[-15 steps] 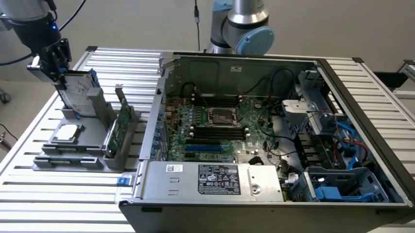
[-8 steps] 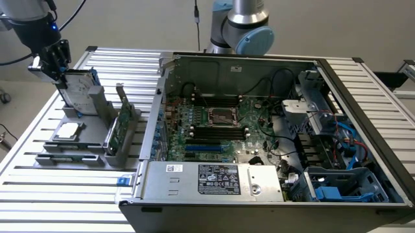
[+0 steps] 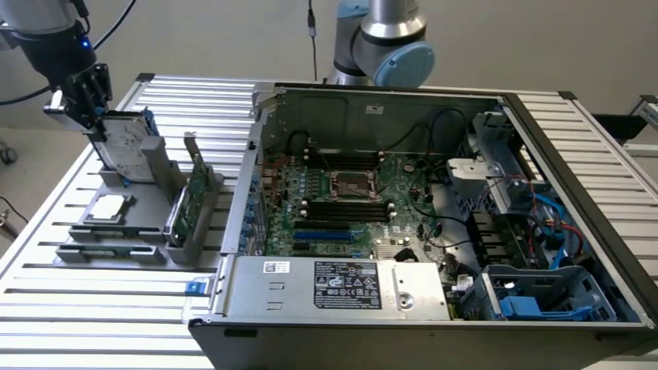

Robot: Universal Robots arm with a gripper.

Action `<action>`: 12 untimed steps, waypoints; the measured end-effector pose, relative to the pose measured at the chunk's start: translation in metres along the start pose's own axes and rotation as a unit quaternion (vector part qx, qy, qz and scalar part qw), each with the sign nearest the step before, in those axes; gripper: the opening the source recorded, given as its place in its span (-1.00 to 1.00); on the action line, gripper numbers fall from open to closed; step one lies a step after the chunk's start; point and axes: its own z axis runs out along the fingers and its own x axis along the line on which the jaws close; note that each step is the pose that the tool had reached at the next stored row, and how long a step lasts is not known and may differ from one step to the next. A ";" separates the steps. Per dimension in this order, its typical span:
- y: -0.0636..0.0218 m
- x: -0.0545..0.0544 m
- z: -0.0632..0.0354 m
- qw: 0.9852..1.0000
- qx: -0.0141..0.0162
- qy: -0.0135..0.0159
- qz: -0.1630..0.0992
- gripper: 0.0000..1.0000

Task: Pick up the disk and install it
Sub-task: 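Pick up the disk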

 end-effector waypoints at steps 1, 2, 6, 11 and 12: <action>0.0000 0.000 0.0000 1.000 0.000 0.000 0.000 -0.34; 0.0000 0.000 0.0000 1.000 0.000 0.000 0.000 -0.34; 0.0000 0.000 0.0000 1.000 0.000 0.000 0.000 -0.34; 0.0000 0.000 0.0000 1.000 0.000 0.000 0.000 -0.34; 0.0000 0.000 0.0000 1.000 0.000 0.000 0.000 -0.34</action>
